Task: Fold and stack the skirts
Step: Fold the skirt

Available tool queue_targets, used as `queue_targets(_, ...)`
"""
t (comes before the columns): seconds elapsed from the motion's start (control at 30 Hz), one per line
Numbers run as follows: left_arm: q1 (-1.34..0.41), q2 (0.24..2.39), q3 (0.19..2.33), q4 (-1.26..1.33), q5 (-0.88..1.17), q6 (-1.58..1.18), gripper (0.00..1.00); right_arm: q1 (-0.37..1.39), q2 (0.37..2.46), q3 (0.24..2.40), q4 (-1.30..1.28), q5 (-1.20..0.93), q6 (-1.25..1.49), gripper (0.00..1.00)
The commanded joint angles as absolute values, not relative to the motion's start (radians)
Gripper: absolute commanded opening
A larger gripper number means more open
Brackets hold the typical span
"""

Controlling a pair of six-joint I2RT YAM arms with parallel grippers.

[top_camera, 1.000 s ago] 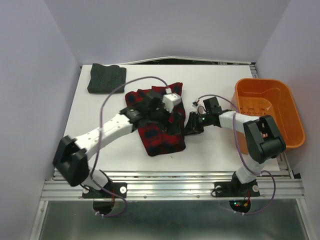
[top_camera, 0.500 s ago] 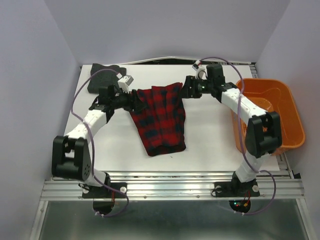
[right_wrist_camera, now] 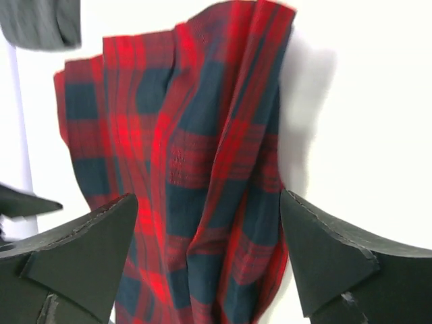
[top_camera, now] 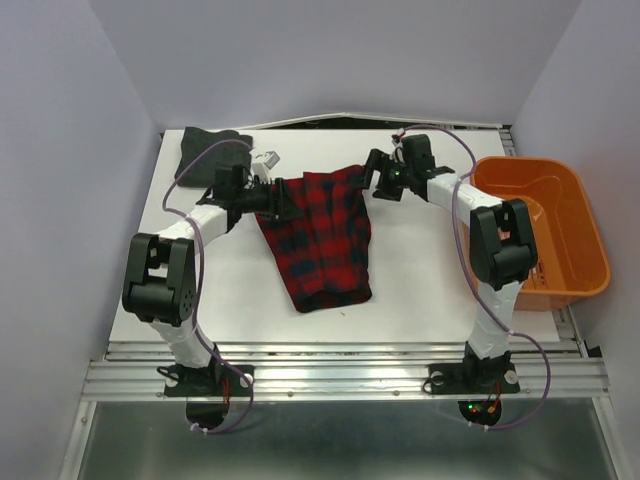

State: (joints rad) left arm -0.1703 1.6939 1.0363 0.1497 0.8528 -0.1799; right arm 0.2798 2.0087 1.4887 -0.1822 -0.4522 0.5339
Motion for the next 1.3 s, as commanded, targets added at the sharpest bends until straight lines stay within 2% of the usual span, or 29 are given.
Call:
queue_targets(0.0,-0.225,1.664,1.097,0.153,0.802,-0.126,0.55,0.238,2.012,1.502,-0.08,-0.431,0.626,0.92)
queue_targets(0.07,-0.244,1.672,1.117,0.155,0.792,-0.126,0.55,0.224,2.061,1.526,-0.075,-0.498,0.65,0.95)
queue_targets(0.3,-0.304,1.804,1.203,0.155,0.776,-0.159,0.54,0.195,2.235,1.551,0.096,-0.61,0.83,0.98)
queue_targets(0.4,-0.304,1.873,1.224,0.129,0.769,-0.17,0.52,0.195,2.333,1.562,0.222,-0.719,1.019,0.96)
queue_targets(0.6,-0.298,1.954,1.246,0.068,0.742,-0.155,0.5,0.195,2.368,1.526,0.505,-0.821,1.265,0.89)
queue_targets(0.8,-0.296,1.999,1.284,0.028,0.719,-0.146,0.51,0.239,2.32,1.526,0.669,-0.873,1.347,0.79)
queue_targets(1.07,-0.296,2.028,1.301,0.008,0.698,-0.138,0.5,0.347,2.171,1.479,0.643,-0.896,1.223,0.79)
queue_targets(1.27,-0.295,2.028,1.287,0.011,0.687,-0.138,0.5,0.368,2.088,1.459,0.695,-0.897,1.244,0.76)
